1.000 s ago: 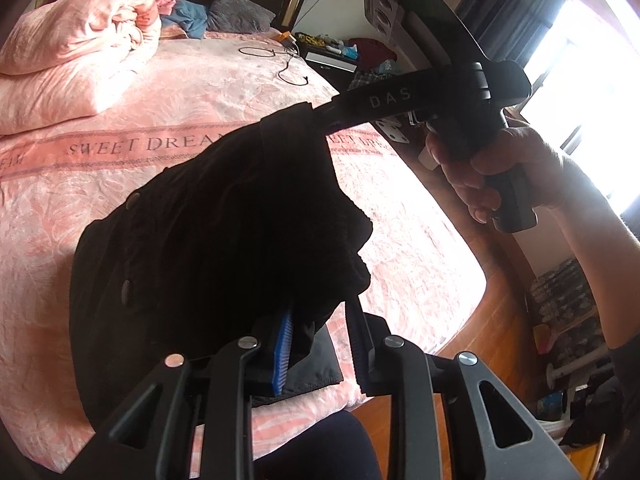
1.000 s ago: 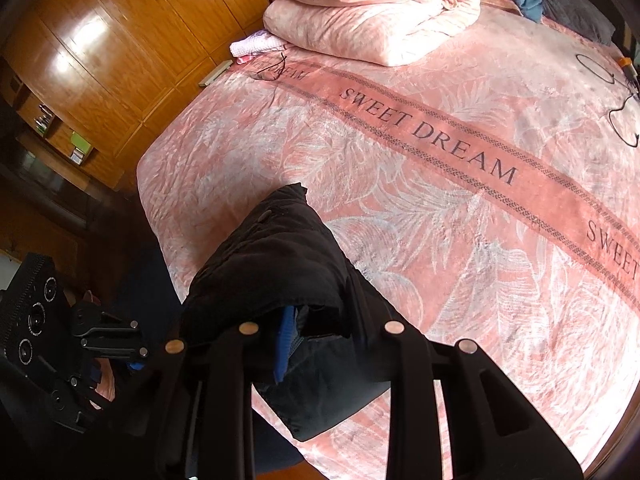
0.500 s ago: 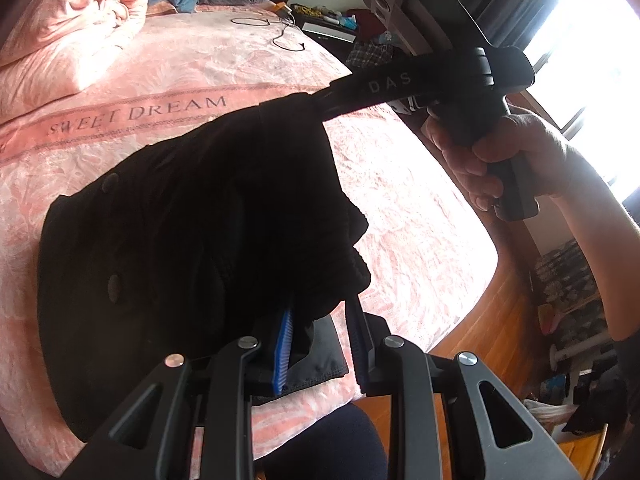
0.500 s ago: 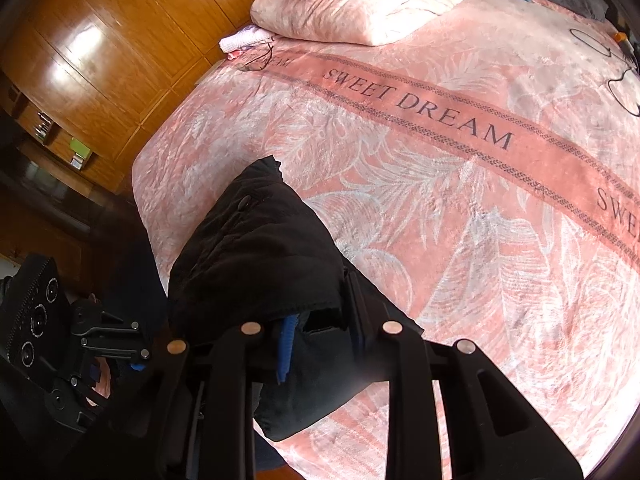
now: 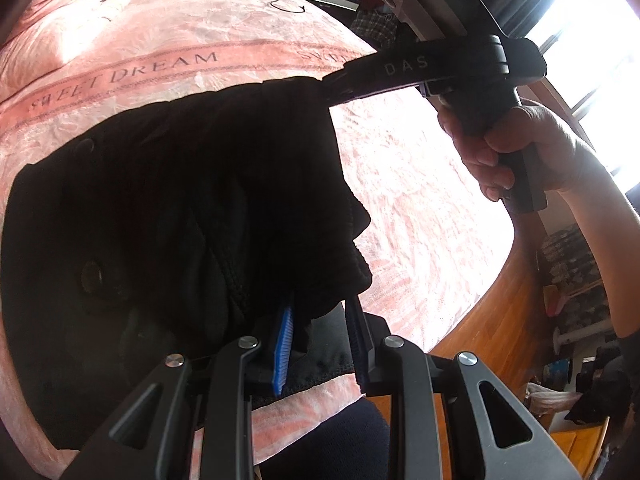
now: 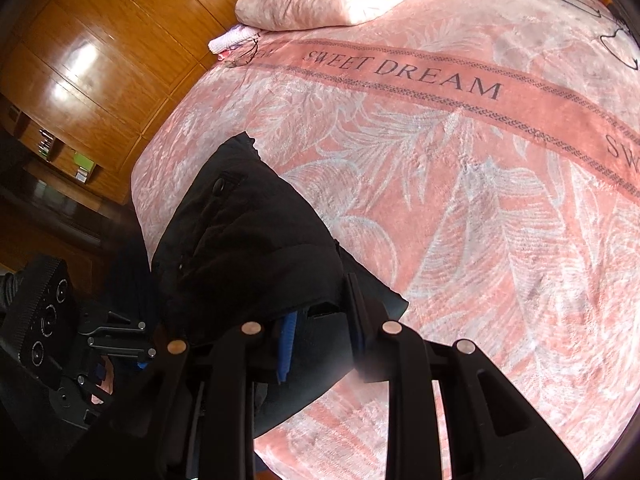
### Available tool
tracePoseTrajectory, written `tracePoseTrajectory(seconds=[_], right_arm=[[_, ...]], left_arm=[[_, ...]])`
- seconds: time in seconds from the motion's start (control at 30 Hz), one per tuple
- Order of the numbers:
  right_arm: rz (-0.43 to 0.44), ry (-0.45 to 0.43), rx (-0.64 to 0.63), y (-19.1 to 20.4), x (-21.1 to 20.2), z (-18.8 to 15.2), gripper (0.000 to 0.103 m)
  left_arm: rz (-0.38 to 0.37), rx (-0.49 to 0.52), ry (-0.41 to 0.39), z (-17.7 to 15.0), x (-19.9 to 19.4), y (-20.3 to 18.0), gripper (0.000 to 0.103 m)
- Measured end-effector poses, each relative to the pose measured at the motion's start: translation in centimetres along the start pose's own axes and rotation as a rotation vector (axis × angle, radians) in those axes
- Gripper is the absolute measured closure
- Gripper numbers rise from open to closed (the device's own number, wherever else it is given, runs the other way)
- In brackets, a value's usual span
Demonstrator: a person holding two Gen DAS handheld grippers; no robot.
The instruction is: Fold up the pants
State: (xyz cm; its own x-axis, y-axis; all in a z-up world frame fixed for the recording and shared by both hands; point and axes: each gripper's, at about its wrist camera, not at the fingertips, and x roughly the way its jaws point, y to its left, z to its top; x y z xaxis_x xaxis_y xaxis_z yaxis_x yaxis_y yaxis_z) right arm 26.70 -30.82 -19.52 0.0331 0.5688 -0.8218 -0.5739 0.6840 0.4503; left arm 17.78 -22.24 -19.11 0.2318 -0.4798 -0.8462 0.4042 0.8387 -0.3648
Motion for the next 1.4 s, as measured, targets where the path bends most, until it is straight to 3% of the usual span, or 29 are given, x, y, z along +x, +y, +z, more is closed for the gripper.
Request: tracePoseTrajectory(seconds=[0.6,0.93,1.23,1.3,1.37,1.4], right_arm=[[0.055,-0.026,0.062,-2.5,1.5,-2.3,0.08],[-0.038,0.005,0.076,-1.8,1.5,-2.3,0.078],[-0.193,-0.031,0.129,-0.7,-0.6,-2.9,0.078],[-0.223,-0.067,0.157,-0.4,-1.9,-3.0,0.078],[-0.235,-0.126,0.185,0.3,-3.6,-3.1,0.075],[-0.236,-0.16,0.195,0.8,-4.3,-2.9,0.071]], left_arm=[[0.037,0.017,0.052,-0.5,2.7,-1.0,0.078],[0.065,0.046,0.057,-1.3,3.5,-2.1,0.078],[0.069,0.075,0.051,-1.7,4.1,-2.9,0.078],[0.034,0.071,0.037,-1.8,3.5,-2.8,0.07],[-0.024,0.056,0.01,-2.1,1.9,-2.8,0.044],[-0.043,0.048,-0.013,-2.3,1.0,-2.7,0.036]])
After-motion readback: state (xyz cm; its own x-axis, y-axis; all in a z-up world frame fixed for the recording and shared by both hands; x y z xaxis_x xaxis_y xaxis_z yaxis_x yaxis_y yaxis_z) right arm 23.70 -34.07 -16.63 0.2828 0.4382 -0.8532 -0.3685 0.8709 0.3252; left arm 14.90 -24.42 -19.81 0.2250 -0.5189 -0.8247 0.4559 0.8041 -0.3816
